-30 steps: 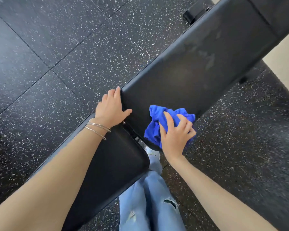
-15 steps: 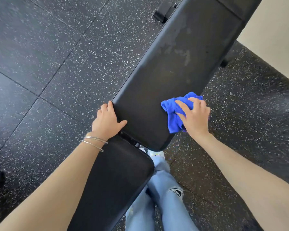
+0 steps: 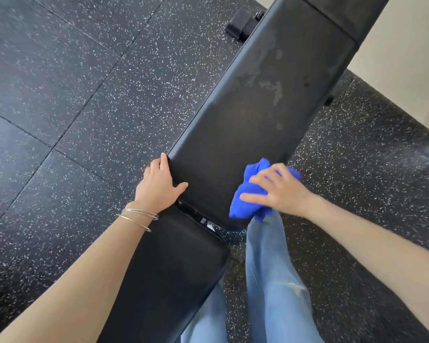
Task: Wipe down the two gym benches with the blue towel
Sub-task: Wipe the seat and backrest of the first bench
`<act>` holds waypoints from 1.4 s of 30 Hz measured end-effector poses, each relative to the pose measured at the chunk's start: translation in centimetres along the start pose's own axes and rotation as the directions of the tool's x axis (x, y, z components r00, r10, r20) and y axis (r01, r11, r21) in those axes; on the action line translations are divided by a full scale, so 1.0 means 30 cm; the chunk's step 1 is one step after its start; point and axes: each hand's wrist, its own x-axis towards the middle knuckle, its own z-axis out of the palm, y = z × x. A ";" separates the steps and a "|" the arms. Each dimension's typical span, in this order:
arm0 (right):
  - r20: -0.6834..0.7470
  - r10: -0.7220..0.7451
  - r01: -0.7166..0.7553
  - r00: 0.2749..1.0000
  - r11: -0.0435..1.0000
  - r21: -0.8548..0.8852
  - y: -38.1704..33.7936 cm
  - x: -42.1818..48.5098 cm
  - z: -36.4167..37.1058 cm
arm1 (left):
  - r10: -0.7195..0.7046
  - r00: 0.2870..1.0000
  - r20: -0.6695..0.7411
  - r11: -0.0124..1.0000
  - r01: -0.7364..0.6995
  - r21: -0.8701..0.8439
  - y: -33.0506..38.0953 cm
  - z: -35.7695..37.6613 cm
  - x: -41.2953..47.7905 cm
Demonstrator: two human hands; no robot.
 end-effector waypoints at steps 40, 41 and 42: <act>0.230 0.841 -0.872 0.490 0.476 0.116 0.497 0.671 0.124 | -0.357 0.927 -0.118 0.933 0.347 -0.095 0.285 -0.005 0.181; 0.189 0.757 -0.779 0.626 0.618 0.104 0.451 0.681 0.118 | -0.353 0.928 -0.120 0.934 0.343 -0.098 0.285 -0.003 0.182; 0.136 0.624 -0.636 0.770 0.767 0.082 0.406 0.683 0.122 | -0.353 0.928 -0.121 0.934 0.342 -0.103 0.280 -0.004 0.182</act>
